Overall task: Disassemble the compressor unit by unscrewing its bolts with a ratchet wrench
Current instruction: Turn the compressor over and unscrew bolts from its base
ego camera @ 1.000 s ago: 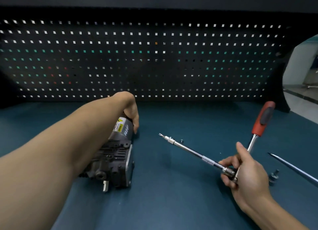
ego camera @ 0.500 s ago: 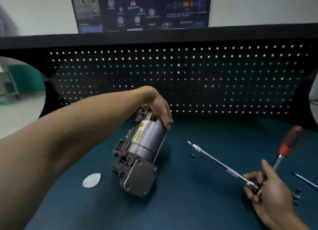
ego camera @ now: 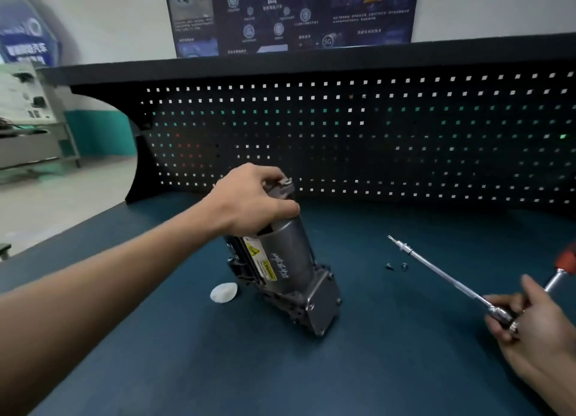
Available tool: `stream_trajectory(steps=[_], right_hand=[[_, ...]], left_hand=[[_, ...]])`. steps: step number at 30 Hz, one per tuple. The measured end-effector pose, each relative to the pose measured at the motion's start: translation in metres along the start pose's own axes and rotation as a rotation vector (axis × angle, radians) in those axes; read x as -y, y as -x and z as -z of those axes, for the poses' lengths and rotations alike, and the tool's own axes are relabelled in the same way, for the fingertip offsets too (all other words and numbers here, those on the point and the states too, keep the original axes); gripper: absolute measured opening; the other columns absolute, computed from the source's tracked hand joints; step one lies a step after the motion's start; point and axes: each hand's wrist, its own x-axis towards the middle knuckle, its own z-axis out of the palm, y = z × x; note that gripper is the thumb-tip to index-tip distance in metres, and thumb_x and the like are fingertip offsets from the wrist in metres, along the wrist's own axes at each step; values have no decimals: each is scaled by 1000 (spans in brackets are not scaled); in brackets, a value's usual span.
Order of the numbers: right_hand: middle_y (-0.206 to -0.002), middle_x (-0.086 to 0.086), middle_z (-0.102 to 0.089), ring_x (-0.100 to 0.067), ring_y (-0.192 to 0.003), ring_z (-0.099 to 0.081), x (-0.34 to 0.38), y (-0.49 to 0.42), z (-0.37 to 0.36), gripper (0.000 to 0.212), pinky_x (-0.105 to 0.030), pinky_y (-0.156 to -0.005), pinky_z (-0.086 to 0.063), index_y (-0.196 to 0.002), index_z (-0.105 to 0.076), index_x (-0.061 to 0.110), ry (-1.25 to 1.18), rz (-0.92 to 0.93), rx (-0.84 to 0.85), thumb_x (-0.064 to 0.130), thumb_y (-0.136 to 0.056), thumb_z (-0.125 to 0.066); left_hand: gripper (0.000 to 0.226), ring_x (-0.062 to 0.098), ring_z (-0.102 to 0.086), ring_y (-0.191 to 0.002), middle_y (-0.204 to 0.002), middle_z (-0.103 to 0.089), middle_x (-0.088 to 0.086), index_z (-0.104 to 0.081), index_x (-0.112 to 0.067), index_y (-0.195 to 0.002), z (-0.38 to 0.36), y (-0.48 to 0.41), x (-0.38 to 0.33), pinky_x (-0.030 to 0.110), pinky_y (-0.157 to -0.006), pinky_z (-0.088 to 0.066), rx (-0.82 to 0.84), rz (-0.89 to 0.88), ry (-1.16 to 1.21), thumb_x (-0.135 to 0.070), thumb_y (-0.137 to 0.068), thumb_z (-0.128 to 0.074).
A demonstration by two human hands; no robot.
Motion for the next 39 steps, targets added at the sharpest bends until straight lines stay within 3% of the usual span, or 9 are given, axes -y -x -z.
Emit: stream_trajectory(steps=[6, 13, 16, 23, 27, 30, 32, 34, 39], right_hand=[[-64, -13, -54, -11, -28, -37, -1, 3, 2, 50, -14, -29, -18, -63, -25, 17, 33, -7, -33, 40, -105, -38], [-72, -15, -49, -12, -30, -36, -3, 8, -1, 50, -14, -31, -19, -62, -27, 16, 59, 26, -36, 38, -104, -41], [-68, -14, -52, -12, -30, -36, -3, 5, 0, 50, -13, -32, -20, -62, -28, 16, 66, 24, -51, 39, -104, -42], [-49, -3, -58, -13, -28, -33, -5, 6, 0, 52, -12, -31, -19, -61, -28, 15, 105, 19, -16, 39, -104, -43], [-53, -6, -58, -13, -29, -33, -6, 7, 0, 53, -13, -31, -20, -60, -28, 15, 106, -2, -11, 39, -103, -46], [-60, -10, -57, -13, -30, -33, -7, 13, -6, 53, -15, -31, -20, -58, -30, 15, 118, -26, -19, 36, -103, -49], [-58, -10, -58, -13, -30, -33, -8, 18, -10, 53, -15, -30, -19, -57, -30, 15, 140, -44, -15, 37, -102, -50], [-53, -7, -59, -14, -28, -32, -10, 21, -11, 54, -16, -29, -19, -57, -31, 16, 152, -59, 4, 38, -101, -51], [-52, -7, -59, -15, -28, -32, -9, 20, -15, 53, -16, -30, -19, -57, -32, 16, 140, -70, 2, 39, -101, -52]], left_hand=[[30, 13, -53, -88, -91, -48, -6, -64, -36, -88, -28, 66, 19, 44, -88, -48, -394, -15, 7, -56, -66, -64], [37, 20, -50, -101, -110, -43, 6, -69, -20, -102, -102, 116, 53, 29, -96, -45, -683, -42, 222, -44, -73, -69], [45, 19, -45, -107, -117, -34, 1, -66, -26, -113, -122, 124, 58, 19, -100, -38, -662, -30, 192, -47, -74, -68], [66, 9, -38, -115, -122, -25, -12, -53, -44, -128, -126, 163, 55, 30, -103, -36, -345, 134, 62, -45, -70, -83], [72, 10, -49, -106, -121, -42, -13, -55, -43, -128, -90, 177, 62, 32, -93, -42, -312, -52, -147, -67, -60, -63], [81, 18, -47, -121, -132, -48, -7, -54, -33, -134, -65, 145, 68, 31, -103, -37, -144, -359, -440, -74, -65, -63], [73, 23, -54, -123, -134, -56, 0, -63, -25, -128, -71, 119, 67, 36, -103, -44, -55, -522, -526, -68, -69, -71], [53, 24, -66, -111, -122, -67, 3, -73, -17, -112, -92, 108, 70, 37, -91, -54, -124, -602, -445, -48, -70, -80], [26, 21, -68, -106, -110, -71, -2, -74, -19, -94, -130, 100, 58, 34, -82, -56, -276, -598, -397, -38, -75, -72]])
